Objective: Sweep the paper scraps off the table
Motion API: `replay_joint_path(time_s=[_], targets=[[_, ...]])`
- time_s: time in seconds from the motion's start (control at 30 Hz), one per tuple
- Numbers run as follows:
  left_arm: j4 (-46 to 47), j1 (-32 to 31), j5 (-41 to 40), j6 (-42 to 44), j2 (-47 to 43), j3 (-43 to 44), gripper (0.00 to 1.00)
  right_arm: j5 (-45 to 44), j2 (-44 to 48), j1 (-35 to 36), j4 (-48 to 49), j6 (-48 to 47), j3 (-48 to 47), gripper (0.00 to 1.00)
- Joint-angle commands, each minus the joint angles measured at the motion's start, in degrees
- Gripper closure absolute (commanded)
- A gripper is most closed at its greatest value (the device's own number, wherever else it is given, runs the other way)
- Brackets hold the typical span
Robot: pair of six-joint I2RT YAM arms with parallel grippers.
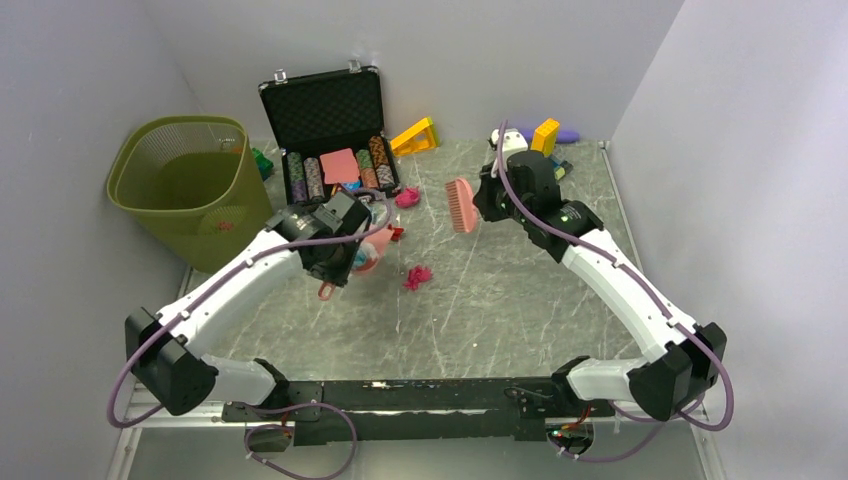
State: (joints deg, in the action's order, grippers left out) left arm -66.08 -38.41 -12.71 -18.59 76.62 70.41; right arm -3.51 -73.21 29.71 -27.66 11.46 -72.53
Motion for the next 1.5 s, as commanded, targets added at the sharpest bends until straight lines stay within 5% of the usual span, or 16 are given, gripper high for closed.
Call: replay_joint_path(time_s=[0.0,0.47,0.8,1.03,1.17,1.3,1.37,1.47], targets=[[-5.8,2.9,-2.5,-1.6,-2.7,9.6,1.0,-1.0,3.5,-0.1,3.6,2.2,1.2,1.0],[-9.8,31.2,17.8,4.3,2.4,41.3,1.0,3.1,6.9,-0.1,3.0,4.0,4.1,1.0],[8.5,58.6,57.8,-8.4,2.4,35.3,1.0,4.3,7.3,-0.1,2.2,4.2,4.3,1.0],[45.5,70.1,79.3,-38.8,-3.3,15.0,1.0,7.2,6.3,-0.1,3.8,6.1,5.1,1.0],[96.3,74.0,84.1,-74.4,-4.5,-4.2,1.0,8.5,5.2,-0.1,4.3,6.9,4.8,1.0],[142.4,75.5,77.2,-111.2,1.0,-14.2,1.0,8.6,4.7,0.0,4.6,7.3,4.8,1.0],[149.8,75.7,73.2,-116.5,2.2,-16.8,1.0,8.8,4.4,0.0,4.7,7.6,4.8,1.0],[149.1,76.6,73.6,-115.2,1.8,-16.9,1.0,9.5,4.1,0.0,5.0,8.1,5.0,1.0]])
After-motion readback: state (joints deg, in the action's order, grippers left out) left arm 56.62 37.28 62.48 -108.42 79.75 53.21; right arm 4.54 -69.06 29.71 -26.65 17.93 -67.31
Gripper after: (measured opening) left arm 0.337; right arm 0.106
